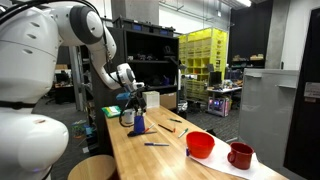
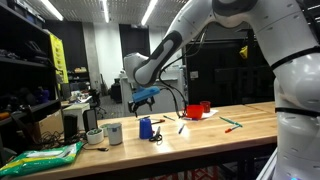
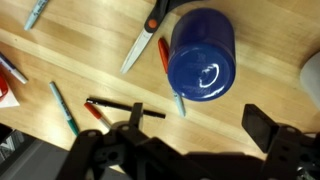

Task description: Turn over the cup on the table

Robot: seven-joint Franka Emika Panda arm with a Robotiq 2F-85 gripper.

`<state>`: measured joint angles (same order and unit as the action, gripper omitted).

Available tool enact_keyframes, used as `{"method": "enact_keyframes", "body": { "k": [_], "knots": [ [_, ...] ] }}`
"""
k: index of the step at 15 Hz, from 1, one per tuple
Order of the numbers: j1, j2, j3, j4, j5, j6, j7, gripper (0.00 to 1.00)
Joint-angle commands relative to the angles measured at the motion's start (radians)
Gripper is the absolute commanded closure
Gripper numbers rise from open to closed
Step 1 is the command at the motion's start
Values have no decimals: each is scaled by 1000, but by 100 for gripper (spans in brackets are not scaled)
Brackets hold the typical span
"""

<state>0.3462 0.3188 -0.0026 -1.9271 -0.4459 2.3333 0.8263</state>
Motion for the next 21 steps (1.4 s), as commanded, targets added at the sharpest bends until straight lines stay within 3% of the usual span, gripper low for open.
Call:
{"method": "enact_keyframes", "body": {
  "k": [1, 13, 14, 16, 19, 21],
  "knots": [
    [-36, -45, 40, -82, 77, 60, -3, 0],
    [-71, -31, 44, -186, 225, 247, -31, 0],
    [-70, -29, 44, -185, 231, 249, -34, 25],
    [-65, -27, 43, -179, 227, 250, -38, 32],
    [-63, -23, 45, -162, 223, 233, -48, 54],
    [-66, -17, 50, -149, 229, 222, -70, 54]
  ]
}}
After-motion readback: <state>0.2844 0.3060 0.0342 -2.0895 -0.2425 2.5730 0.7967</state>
